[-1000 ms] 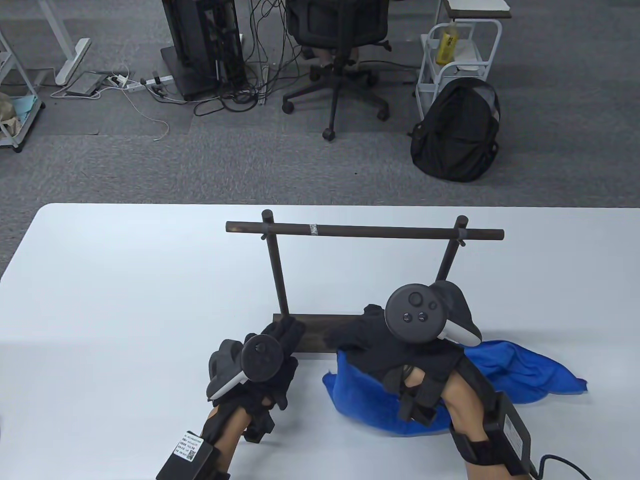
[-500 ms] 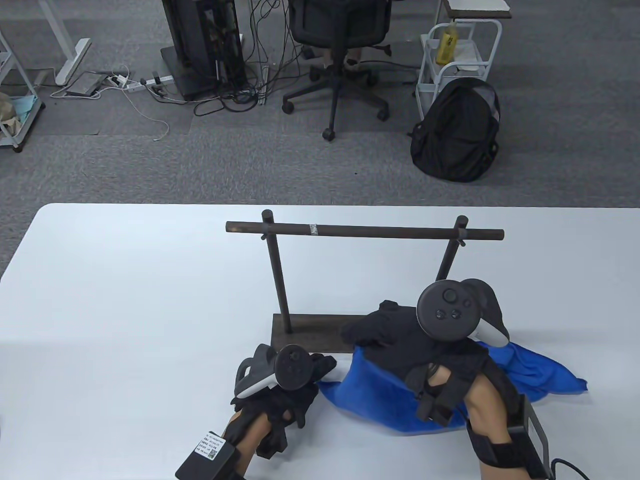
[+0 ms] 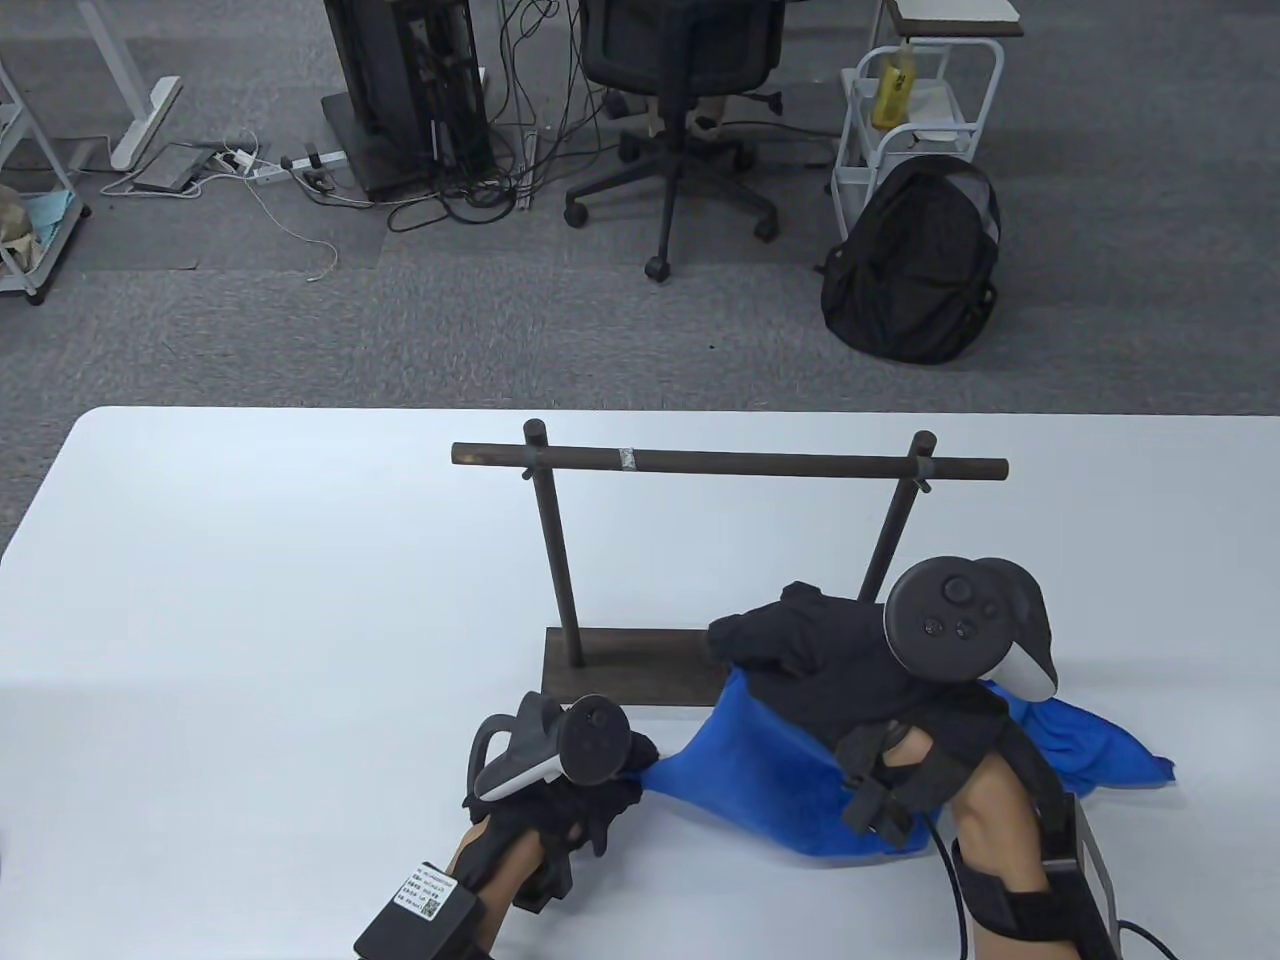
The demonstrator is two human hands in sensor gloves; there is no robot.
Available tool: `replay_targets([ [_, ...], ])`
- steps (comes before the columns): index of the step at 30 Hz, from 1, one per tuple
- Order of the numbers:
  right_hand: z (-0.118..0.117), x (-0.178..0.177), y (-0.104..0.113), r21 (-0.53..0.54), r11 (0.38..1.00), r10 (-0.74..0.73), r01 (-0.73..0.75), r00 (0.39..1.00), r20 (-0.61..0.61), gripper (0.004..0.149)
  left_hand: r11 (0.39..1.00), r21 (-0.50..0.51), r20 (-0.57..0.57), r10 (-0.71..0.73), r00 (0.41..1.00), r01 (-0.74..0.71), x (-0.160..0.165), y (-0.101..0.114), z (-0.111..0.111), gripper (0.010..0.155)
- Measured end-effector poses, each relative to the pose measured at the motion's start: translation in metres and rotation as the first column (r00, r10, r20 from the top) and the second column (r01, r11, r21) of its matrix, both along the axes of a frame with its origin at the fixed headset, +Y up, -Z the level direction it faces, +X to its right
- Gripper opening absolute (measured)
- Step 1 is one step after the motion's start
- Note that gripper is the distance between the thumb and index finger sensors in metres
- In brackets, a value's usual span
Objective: Drape rectangular towel over desktop hanging rack bar
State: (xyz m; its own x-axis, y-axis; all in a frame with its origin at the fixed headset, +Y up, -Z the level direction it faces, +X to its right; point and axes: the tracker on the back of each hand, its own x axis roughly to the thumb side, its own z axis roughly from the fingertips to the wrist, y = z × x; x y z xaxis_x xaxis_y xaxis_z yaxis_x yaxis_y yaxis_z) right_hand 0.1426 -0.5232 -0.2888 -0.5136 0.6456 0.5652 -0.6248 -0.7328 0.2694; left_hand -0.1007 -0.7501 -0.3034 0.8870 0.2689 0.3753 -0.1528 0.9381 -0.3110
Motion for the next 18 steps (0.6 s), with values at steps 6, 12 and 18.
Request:
replay_targets([
  [6, 0.001, 0.018, 0.009, 0.078, 0.993, -0.098, 0.091, 0.991, 0.09, 0.046, 1.0, 0.014, -0.055, 0.005, 0.998, -0.005, -0.015, 0.005, -0.007, 0.038],
  [12, 0.012, 0.055, 0.028, 0.19, 0.971, -0.184, 0.144, 0.96, 0.209, 0.046, 0.944, 0.073, -0.243, 0.329, 0.913, -0.321, -0.078, 0.027, -0.017, 0.038],
  [18, 0.017, 0.09, 0.035, 0.255, 0.954, -0.235, 0.156, 0.918, 0.32, 0.046, 0.805, 0.186, -0.278, 0.593, 0.756, -0.563, -0.12, 0.054, -0.013, 0.037],
])
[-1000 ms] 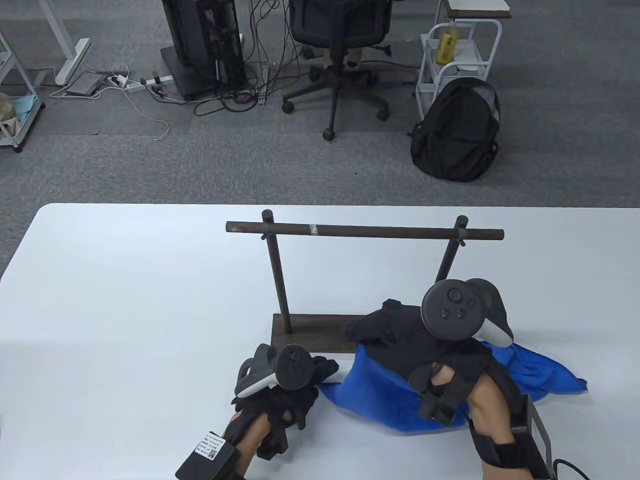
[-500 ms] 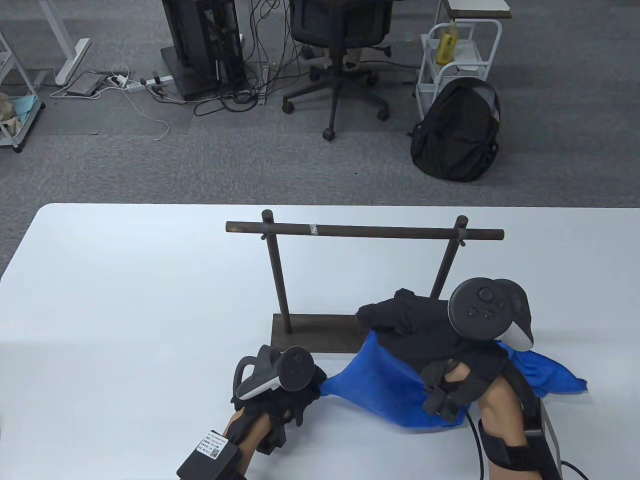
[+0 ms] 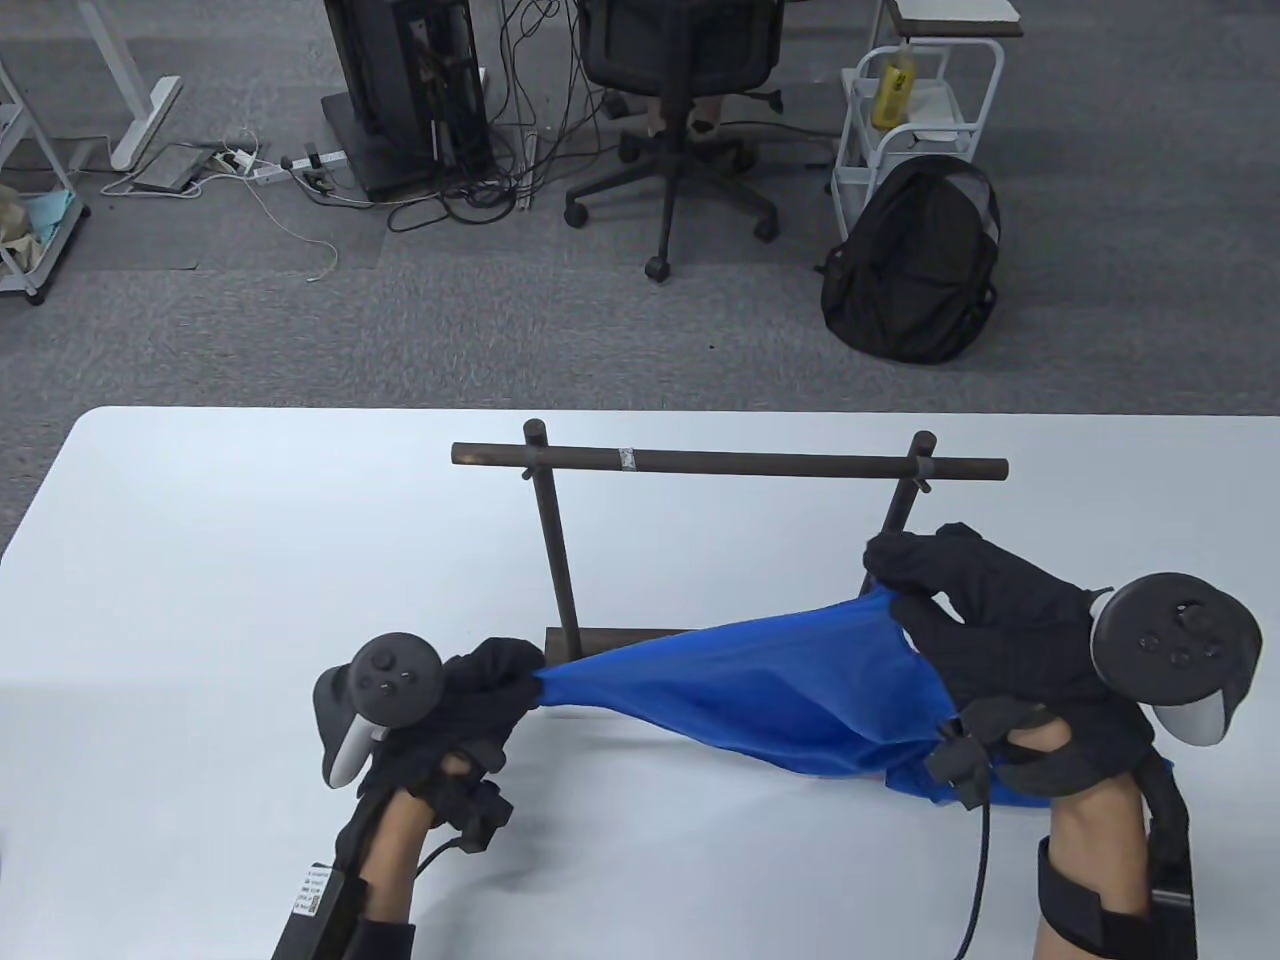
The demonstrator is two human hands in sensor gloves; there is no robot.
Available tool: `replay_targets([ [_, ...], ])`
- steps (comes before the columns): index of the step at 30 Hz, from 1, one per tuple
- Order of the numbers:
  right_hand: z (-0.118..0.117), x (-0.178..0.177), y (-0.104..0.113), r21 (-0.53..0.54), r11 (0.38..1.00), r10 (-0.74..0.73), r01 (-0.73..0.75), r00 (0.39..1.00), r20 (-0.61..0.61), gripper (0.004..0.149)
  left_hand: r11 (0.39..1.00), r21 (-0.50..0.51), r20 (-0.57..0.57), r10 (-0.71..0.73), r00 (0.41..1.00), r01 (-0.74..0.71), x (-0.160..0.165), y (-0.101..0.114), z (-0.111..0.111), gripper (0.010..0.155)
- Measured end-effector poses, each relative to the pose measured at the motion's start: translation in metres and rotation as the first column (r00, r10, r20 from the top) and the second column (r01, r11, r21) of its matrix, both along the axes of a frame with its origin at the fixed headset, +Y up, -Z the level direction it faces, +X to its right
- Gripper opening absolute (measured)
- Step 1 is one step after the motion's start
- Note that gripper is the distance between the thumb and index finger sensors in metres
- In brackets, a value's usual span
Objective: Drape rectangular towel over desktop hanging rack bar
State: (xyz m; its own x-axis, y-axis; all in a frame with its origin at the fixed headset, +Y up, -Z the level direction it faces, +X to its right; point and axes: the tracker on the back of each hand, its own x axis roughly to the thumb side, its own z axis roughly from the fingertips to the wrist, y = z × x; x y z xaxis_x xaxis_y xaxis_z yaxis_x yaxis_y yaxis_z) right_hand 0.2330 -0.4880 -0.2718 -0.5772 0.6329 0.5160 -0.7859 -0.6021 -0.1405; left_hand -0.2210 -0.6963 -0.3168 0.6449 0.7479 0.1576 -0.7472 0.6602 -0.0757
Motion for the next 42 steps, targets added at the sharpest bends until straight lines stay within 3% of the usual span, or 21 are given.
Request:
replay_targets([
  [4, -0.003, 0.016, -0.002, 0.001, 0.999, -0.053, 0.053, 0.998, 0.036, 0.046, 0.988, 0.105, -0.051, 0.121, 0.991, -0.115, -0.014, 0.021, 0.01, 0.037],
  [11, -0.006, 0.035, -0.006, 0.018, 0.993, -0.12, 0.119, 0.989, 0.088, 0.046, 0.942, 0.336, -0.157, 0.082, 0.984, -0.025, -0.014, 0.054, 0.036, 0.035],
  [18, 0.003, 0.04, 0.002, 0.087, 0.982, -0.177, 0.168, 0.978, 0.112, 0.045, 0.822, 0.564, -0.25, 0.085, 0.965, 0.074, -0.016, 0.102, 0.061, 0.035],
  [22, 0.009, 0.04, 0.006, 0.145, 0.967, -0.232, 0.21, 0.959, 0.162, 0.046, 0.752, 0.648, -0.284, 0.086, 0.955, 0.124, -0.015, 0.146, 0.069, 0.035],
  [25, 0.011, 0.041, 0.011, 0.175, 0.953, -0.278, 0.248, 0.943, 0.181, 0.046, 0.703, 0.66, -0.402, 0.034, 0.915, 0.264, -0.014, 0.181, 0.071, 0.035],
  [31, -0.015, 0.045, 0.024, 0.12, 0.963, -0.265, 0.241, 0.925, 0.271, 0.046, 0.694, 0.649, -0.442, 0.011, 0.897, 0.311, -0.004, 0.231, 0.048, 0.036],
  [38, -0.048, 0.057, 0.042, 0.004, 0.966, -0.249, 0.258, 0.93, 0.272, 0.045, 0.765, 0.602, -0.358, 0.004, 0.934, 0.227, 0.001, 0.247, 0.005, 0.036],
  [42, -0.07, 0.057, 0.05, -0.092, 0.978, -0.158, 0.188, 0.952, 0.262, 0.045, 0.842, 0.502, -0.327, -0.028, 0.945, 0.199, -0.001, 0.249, -0.022, 0.037],
])
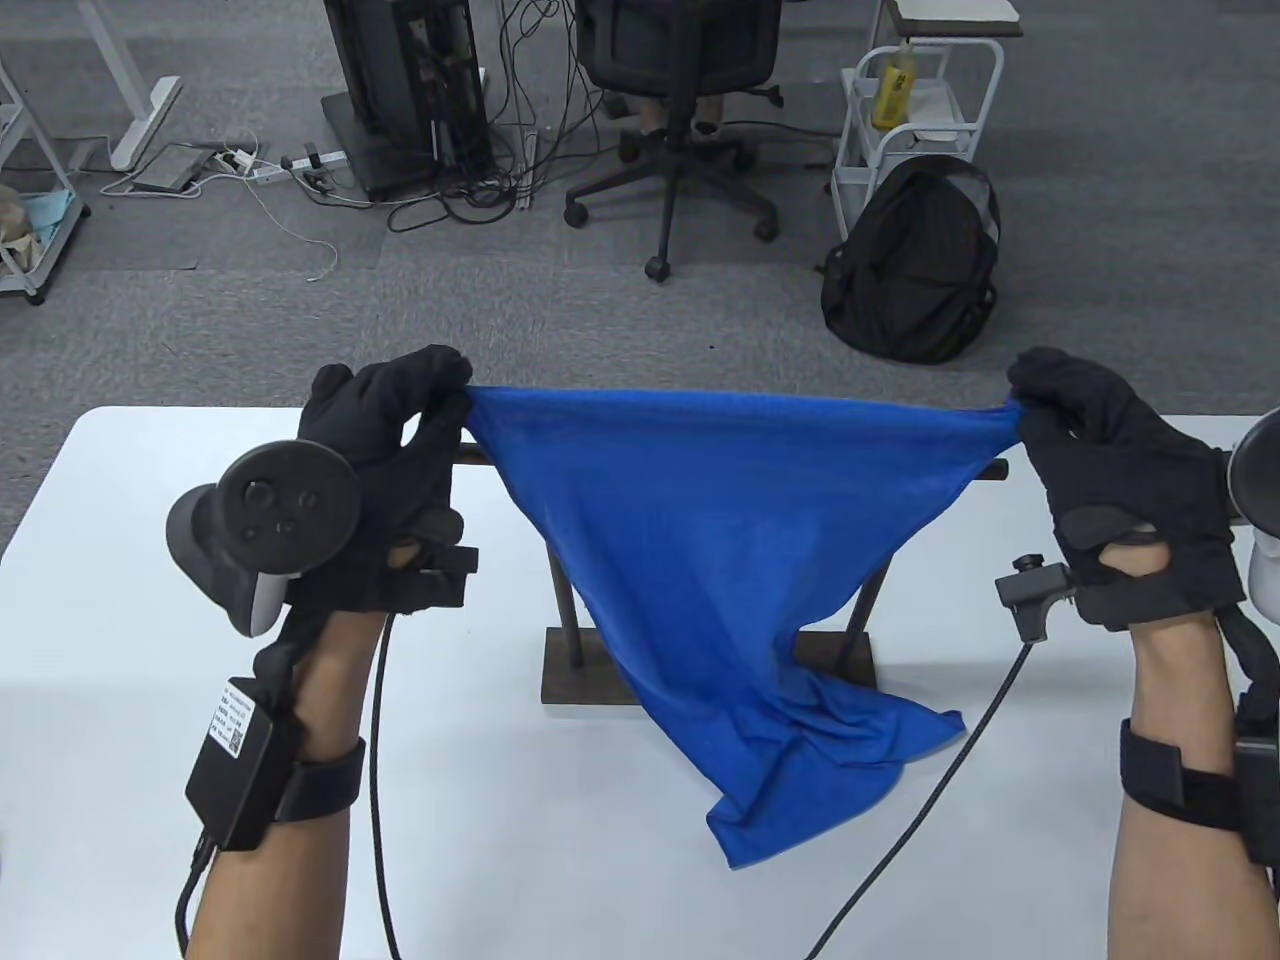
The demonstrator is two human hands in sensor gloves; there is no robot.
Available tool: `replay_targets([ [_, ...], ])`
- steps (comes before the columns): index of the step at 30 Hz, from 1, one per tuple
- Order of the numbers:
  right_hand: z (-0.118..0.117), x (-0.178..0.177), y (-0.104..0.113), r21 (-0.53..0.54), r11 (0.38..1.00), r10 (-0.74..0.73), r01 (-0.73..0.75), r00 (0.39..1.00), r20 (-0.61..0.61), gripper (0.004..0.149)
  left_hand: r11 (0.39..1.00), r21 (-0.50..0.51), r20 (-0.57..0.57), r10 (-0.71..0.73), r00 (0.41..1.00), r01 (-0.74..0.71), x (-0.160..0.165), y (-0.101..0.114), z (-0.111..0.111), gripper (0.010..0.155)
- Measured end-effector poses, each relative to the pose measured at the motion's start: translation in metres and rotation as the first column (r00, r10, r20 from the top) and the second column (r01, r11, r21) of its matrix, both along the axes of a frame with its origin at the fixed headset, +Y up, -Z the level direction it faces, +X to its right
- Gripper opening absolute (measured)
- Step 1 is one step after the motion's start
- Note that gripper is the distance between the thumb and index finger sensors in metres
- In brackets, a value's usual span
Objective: Drape rectangular towel over desktop hanging rack bar
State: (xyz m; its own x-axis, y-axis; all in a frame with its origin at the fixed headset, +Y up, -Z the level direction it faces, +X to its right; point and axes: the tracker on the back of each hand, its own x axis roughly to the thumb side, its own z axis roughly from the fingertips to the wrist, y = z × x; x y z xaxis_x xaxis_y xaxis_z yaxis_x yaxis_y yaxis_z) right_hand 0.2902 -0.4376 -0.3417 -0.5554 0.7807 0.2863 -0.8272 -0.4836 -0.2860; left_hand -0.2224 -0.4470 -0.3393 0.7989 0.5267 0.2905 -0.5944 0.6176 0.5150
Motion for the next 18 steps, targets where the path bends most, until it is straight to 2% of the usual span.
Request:
replay_targets([
  [4, -0.028, 0.004, -0.014, -0.143, 0.989, -0.036, 0.03, 0.998, -0.042, 0.045, 0.969, -0.239, 0.092, 0.083, 0.992, -0.058, -0.006, -0.004, -0.022, 0.038],
  [7, -0.046, 0.008, -0.028, -0.199, 0.977, -0.095, 0.074, 0.991, -0.097, 0.044, 0.926, -0.358, 0.114, 0.171, 0.979, -0.12, -0.01, -0.007, -0.036, 0.038],
  [10, -0.055, 0.011, -0.039, -0.25, 0.964, -0.123, 0.088, 0.984, -0.126, 0.043, 0.886, -0.443, 0.142, 0.219, 0.965, -0.136, -0.014, -0.012, -0.047, 0.038],
  [14, -0.066, 0.019, -0.056, -0.377, 0.902, -0.298, 0.212, 0.936, -0.187, 0.043, 0.762, -0.602, 0.146, 0.399, 0.905, -0.239, -0.025, -0.027, -0.061, 0.039],
  [16, -0.069, 0.021, -0.063, -0.409, 0.89, -0.298, 0.2, 0.935, -0.192, 0.043, 0.718, -0.647, 0.135, 0.439, 0.888, -0.256, -0.027, -0.034, -0.067, 0.039],
  [18, -0.07, 0.02, -0.073, -0.429, 0.873, -0.338, 0.233, 0.922, -0.186, 0.043, 0.665, -0.698, 0.165, 0.51, 0.844, -0.265, -0.028, -0.043, -0.073, 0.039],
])
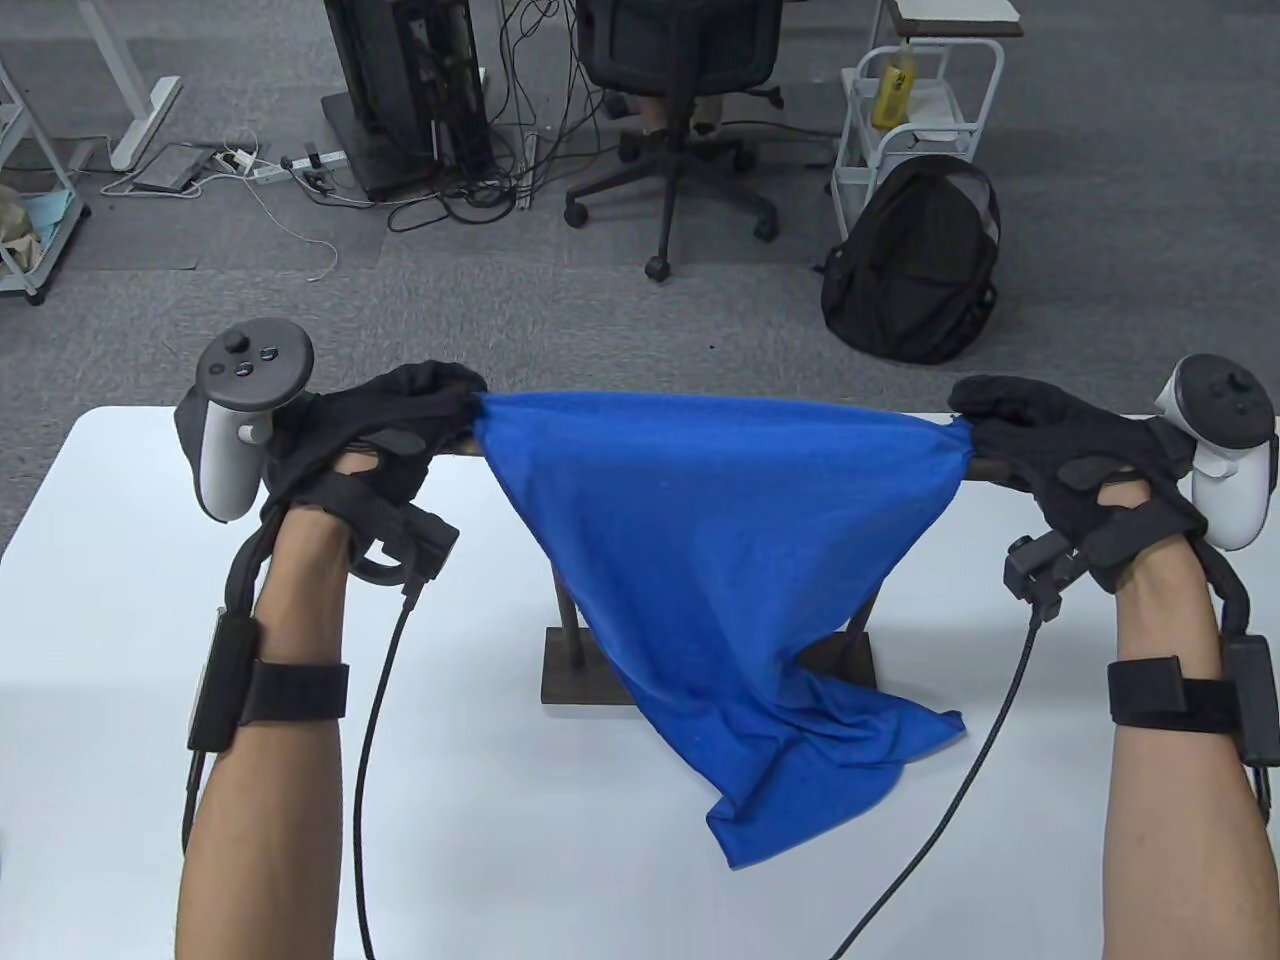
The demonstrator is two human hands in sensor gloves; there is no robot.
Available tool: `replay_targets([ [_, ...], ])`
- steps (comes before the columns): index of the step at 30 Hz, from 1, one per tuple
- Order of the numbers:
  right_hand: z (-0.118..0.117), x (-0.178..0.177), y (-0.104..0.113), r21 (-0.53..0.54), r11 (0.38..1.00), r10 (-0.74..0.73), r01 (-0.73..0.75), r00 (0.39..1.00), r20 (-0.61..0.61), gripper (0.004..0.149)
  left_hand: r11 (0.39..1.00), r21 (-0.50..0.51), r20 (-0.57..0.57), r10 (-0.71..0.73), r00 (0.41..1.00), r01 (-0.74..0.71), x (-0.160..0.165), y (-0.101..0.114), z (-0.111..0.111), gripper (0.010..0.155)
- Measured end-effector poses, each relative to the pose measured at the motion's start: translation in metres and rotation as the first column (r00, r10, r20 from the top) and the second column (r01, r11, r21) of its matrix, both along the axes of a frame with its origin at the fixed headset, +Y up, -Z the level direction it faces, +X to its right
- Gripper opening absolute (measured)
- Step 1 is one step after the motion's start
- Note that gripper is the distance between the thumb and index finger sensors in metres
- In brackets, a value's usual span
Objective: Drape rectangular towel over desktop hanging rack bar
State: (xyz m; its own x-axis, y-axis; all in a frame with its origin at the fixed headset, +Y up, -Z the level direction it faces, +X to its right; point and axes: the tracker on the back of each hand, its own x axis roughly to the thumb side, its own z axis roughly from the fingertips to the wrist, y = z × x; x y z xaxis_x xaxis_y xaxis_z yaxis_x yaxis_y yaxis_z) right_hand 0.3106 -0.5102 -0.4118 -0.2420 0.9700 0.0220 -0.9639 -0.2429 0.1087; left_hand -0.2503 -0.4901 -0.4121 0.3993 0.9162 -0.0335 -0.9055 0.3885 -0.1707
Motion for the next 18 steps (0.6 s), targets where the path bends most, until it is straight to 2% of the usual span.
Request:
replay_targets([
  [3, -0.001, -0.002, -0.016, -0.019, 0.999, -0.031, 0.03, 0.998, -0.048, 0.044, 0.978, -0.089, 0.069, 0.196, 0.978, -0.19, -0.003, -0.016, -0.008, 0.039],
  [5, -0.001, -0.004, -0.027, -0.025, 1.0, -0.009, 0.008, 0.998, -0.063, 0.044, 0.93, -0.171, 0.165, 0.354, 0.921, -0.326, -0.003, -0.03, -0.012, 0.039],
  [8, -0.001, -0.008, -0.038, -0.031, 0.999, -0.008, 0.006, 0.997, -0.074, 0.044, 0.861, -0.233, 0.212, 0.499, 0.84, -0.452, -0.001, -0.048, -0.014, 0.039],
  [10, 0.0, -0.011, -0.043, -0.033, 0.999, -0.001, -0.002, 0.996, -0.084, 0.044, 0.844, -0.256, 0.236, 0.528, 0.816, -0.472, 0.001, -0.058, -0.015, 0.039],
  [12, 0.0, -0.013, -0.046, -0.031, 0.999, 0.02, -0.023, 0.997, -0.076, 0.044, 0.842, -0.235, 0.224, 0.533, 0.816, -0.485, 0.0, -0.066, -0.016, 0.039],
  [15, 0.0, -0.016, -0.052, -0.042, 0.996, 0.07, -0.073, 0.995, -0.067, 0.044, 0.841, -0.267, 0.193, 0.525, 0.829, -0.47, 0.0, -0.078, -0.014, 0.038],
  [18, 0.0, -0.019, -0.059, -0.05, 0.991, 0.117, -0.12, 0.991, -0.067, 0.044, 0.841, -0.269, 0.221, 0.528, 0.82, -0.469, 0.002, -0.088, -0.014, 0.039],
])
